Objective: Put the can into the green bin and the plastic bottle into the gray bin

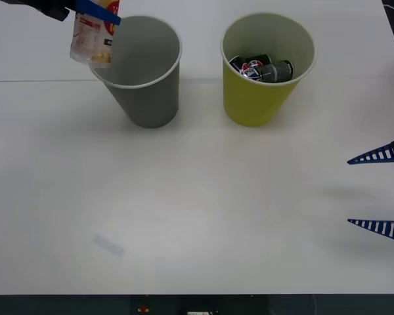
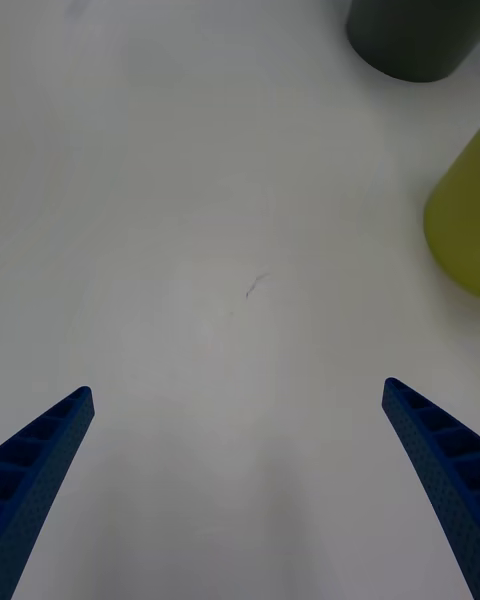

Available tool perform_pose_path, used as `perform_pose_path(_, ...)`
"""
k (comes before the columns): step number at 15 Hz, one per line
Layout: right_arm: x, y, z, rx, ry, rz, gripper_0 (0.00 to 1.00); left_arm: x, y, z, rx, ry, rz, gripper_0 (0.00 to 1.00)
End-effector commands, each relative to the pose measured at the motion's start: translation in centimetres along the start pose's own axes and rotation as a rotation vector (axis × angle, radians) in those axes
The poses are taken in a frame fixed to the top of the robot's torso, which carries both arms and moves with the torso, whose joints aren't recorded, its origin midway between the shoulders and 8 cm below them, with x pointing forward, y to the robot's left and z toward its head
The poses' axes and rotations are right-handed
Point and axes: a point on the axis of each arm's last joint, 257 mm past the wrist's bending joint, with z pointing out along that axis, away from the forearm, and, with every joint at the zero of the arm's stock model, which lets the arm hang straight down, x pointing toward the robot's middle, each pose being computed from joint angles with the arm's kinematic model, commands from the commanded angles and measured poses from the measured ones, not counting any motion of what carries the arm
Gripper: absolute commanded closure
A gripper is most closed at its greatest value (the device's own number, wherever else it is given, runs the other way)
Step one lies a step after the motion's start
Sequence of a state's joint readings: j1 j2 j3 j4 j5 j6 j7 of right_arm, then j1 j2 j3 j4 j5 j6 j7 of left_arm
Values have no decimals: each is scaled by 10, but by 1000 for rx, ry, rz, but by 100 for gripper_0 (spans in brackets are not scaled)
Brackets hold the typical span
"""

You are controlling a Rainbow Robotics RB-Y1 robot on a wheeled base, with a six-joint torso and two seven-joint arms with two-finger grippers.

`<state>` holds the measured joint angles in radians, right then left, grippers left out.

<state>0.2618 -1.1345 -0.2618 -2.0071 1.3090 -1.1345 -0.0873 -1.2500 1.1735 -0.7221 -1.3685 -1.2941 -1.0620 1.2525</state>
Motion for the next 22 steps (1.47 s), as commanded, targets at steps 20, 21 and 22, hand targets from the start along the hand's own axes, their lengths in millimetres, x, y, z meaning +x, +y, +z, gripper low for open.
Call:
perform_pose_path(20,0,0,0,0,0,0,0,4,2,6,88,29,72,0)
perform_pose_path(21,0,0,0,0,0,0,0,11,-1,3,131,6,82,0)
perform_pose_path(22,0,0,0,0,0,0,0,16,-1,-2,158,-16,103,0)
